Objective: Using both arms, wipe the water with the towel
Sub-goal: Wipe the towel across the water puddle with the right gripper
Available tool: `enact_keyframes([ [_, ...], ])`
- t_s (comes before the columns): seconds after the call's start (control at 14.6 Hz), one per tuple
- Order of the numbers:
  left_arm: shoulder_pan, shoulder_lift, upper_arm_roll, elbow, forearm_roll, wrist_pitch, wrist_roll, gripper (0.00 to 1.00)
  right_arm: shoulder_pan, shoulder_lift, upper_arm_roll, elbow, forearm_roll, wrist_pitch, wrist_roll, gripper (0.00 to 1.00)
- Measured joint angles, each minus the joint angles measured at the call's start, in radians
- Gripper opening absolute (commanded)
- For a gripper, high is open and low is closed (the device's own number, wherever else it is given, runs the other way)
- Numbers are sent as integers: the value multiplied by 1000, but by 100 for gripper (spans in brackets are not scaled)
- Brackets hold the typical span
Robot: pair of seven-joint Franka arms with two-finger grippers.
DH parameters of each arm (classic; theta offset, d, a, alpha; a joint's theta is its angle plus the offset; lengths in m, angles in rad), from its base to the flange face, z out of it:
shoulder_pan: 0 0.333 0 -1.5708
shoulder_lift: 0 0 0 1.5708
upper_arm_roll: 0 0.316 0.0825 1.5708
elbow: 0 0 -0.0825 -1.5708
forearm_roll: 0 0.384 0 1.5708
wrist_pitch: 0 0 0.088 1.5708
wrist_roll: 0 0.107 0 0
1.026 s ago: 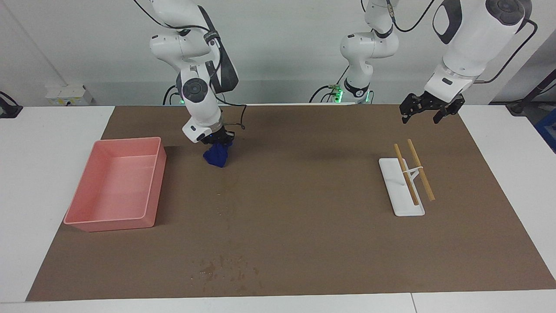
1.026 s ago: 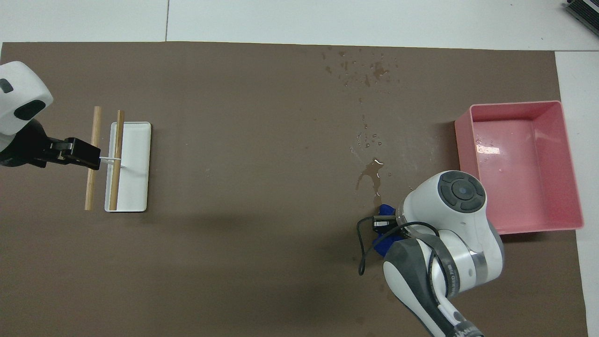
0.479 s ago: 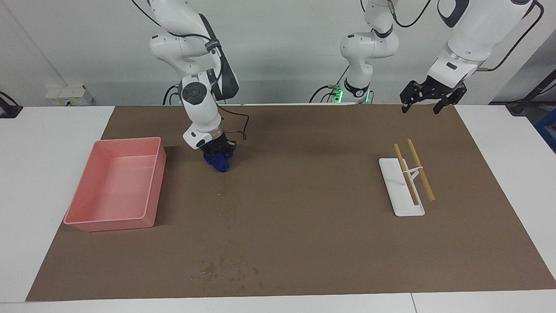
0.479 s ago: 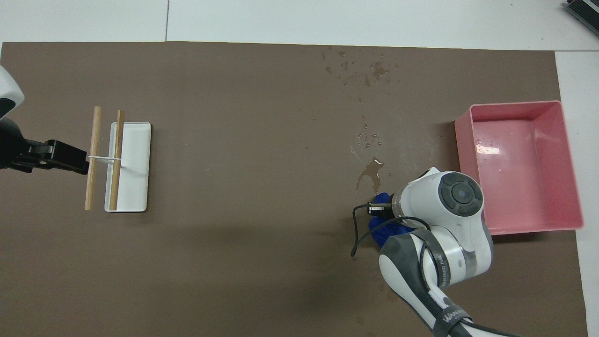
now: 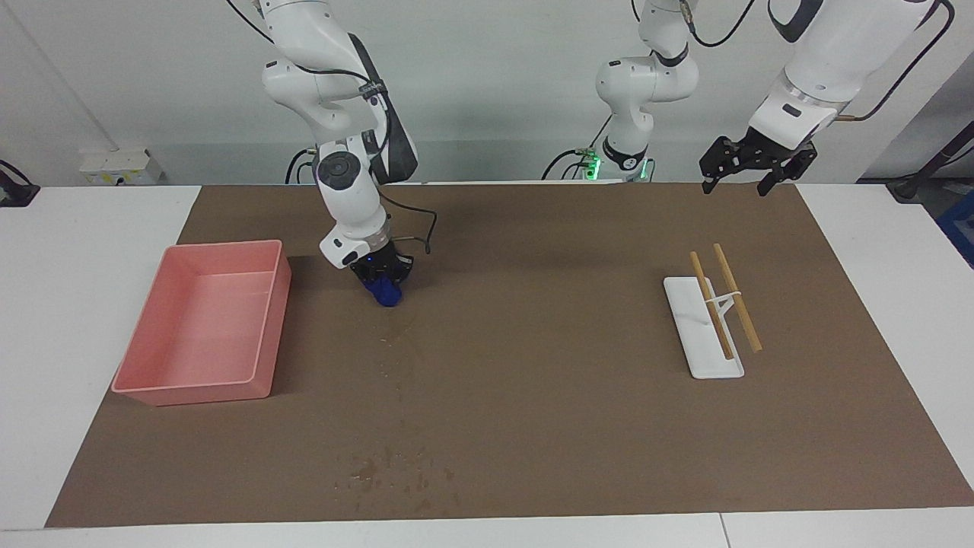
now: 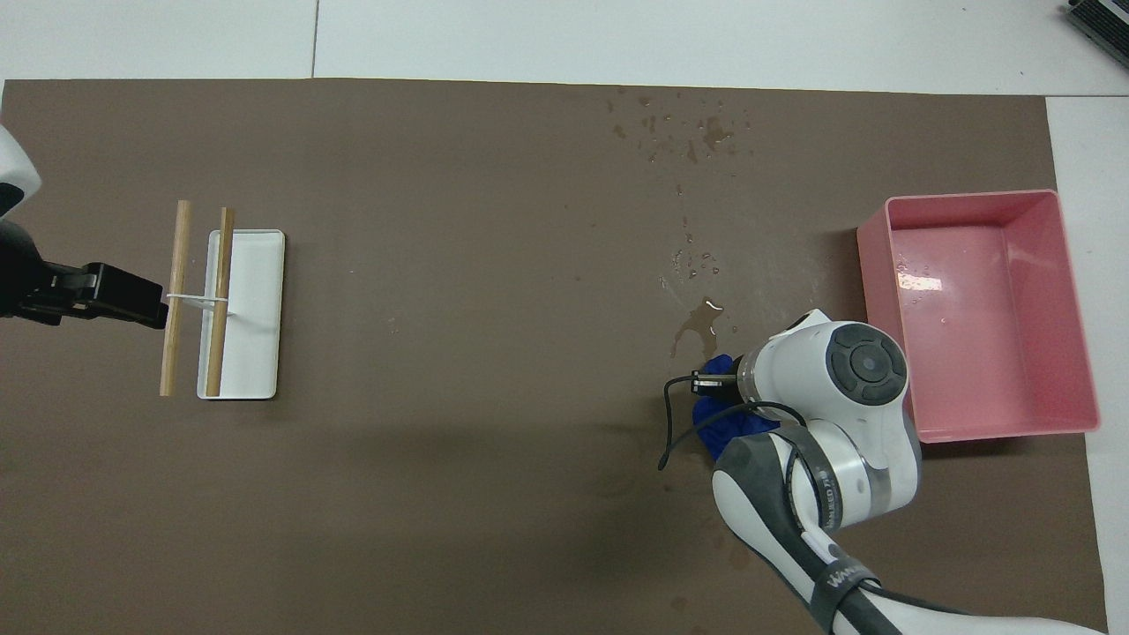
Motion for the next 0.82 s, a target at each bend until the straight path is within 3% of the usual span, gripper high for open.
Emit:
enact_keyframes([
  [0.82,7,3,2,-8,0,18,0,100,-54,73,-2,91,0,91,-55,0],
])
